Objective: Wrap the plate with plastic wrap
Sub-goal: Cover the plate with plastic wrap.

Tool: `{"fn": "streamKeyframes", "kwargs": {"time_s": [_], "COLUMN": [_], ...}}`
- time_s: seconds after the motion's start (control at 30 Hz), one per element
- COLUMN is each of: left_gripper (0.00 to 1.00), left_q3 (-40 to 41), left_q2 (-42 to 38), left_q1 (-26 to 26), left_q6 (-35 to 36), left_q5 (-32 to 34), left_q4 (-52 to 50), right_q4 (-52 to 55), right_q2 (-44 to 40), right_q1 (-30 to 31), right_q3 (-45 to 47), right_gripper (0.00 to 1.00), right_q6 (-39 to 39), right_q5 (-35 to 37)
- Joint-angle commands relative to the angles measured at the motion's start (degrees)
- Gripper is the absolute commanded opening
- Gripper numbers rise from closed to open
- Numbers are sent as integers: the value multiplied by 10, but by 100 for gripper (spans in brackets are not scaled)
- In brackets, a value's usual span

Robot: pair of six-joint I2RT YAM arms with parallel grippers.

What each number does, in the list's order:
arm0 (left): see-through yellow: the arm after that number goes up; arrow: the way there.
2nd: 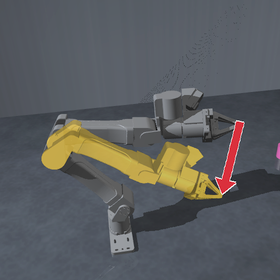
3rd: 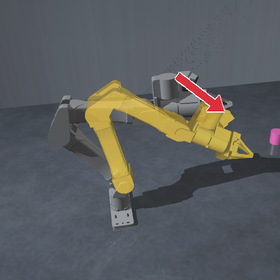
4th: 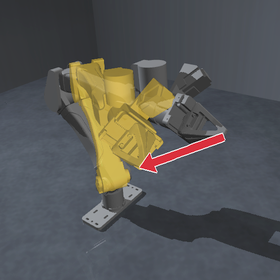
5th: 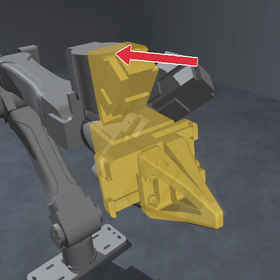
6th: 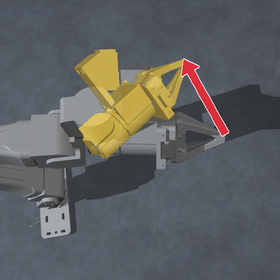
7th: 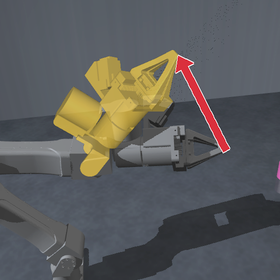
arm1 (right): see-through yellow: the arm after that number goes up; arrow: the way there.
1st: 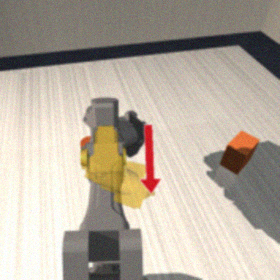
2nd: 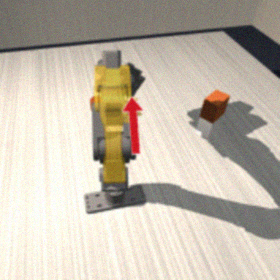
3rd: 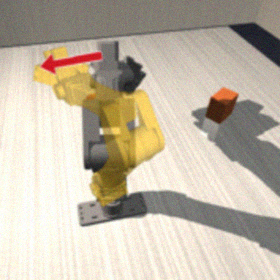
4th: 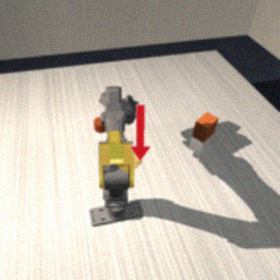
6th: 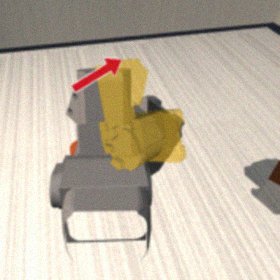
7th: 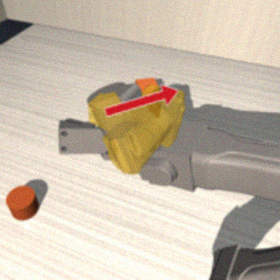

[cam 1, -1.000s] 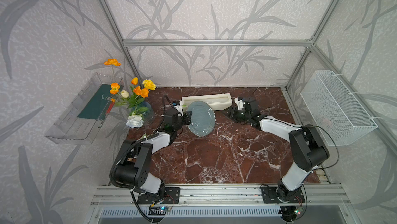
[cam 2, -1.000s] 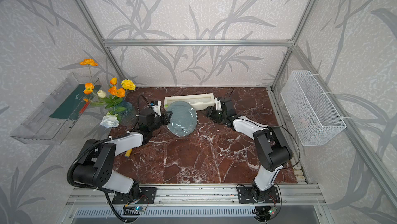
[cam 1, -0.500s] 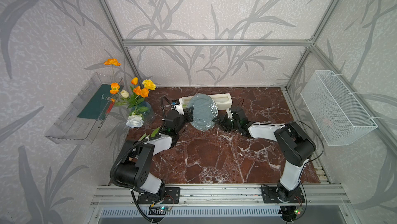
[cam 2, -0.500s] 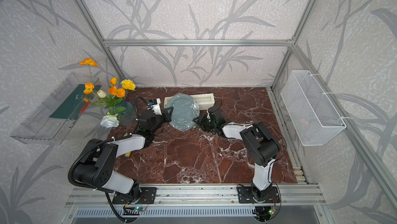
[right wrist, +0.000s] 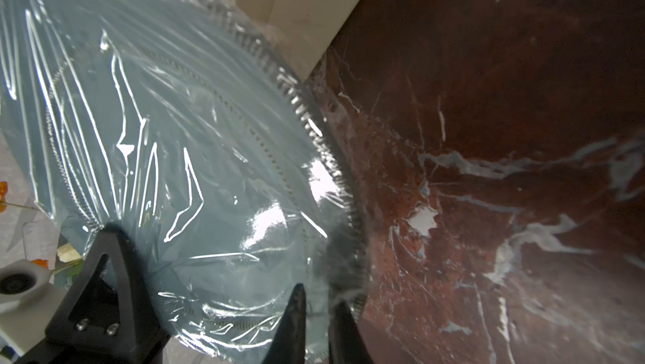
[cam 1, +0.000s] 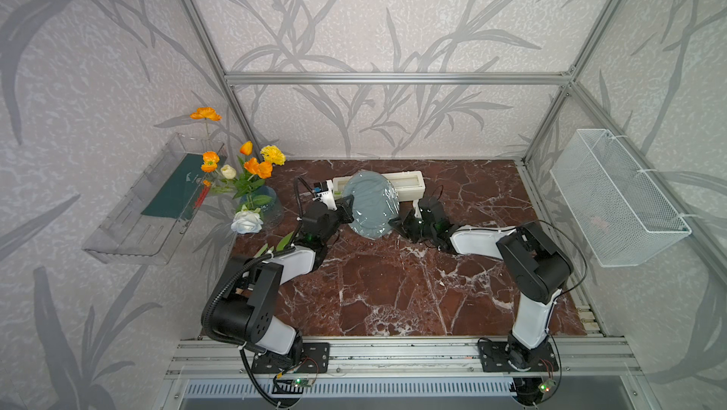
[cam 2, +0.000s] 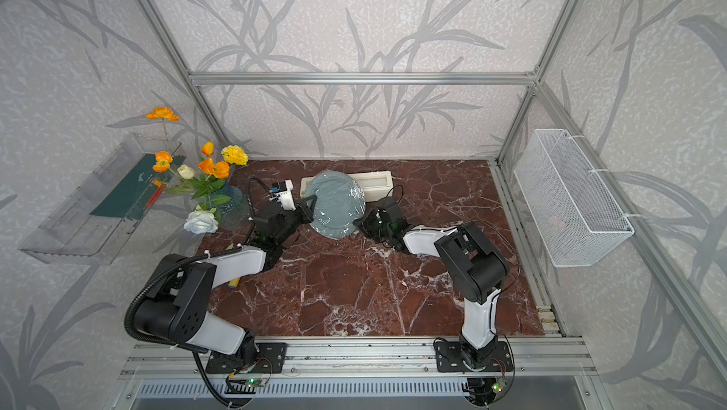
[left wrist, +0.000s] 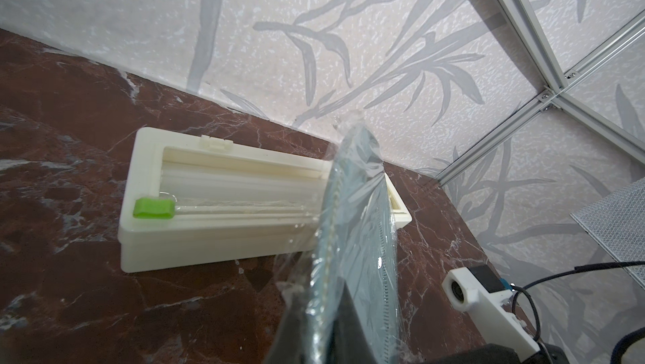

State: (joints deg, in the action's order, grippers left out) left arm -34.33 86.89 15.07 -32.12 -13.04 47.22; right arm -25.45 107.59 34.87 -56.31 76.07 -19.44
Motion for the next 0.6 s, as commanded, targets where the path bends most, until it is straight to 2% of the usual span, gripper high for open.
{"fn": "streamKeyframes", "kwargs": {"time_s": [0.0,0.07,0.57], "left_gripper": [0,0,0], "left_q3": [-7,-6,-2], "left_q2": [-18,-17,-17], "left_q1": [5,5,6], "left_q6": [-26,-26,-49], "left_q5": [4,5,47], "left_q4": [111,111,137], "right_q4": [-29,-37,-87], "right_q2": [4,4,-28], "right_q1": [4,4,16], "right_q3": [3,10,86], "right_gripper": [5,0,0], "right_q6": [13,17,32], "right_q5": [16,18,31]}}
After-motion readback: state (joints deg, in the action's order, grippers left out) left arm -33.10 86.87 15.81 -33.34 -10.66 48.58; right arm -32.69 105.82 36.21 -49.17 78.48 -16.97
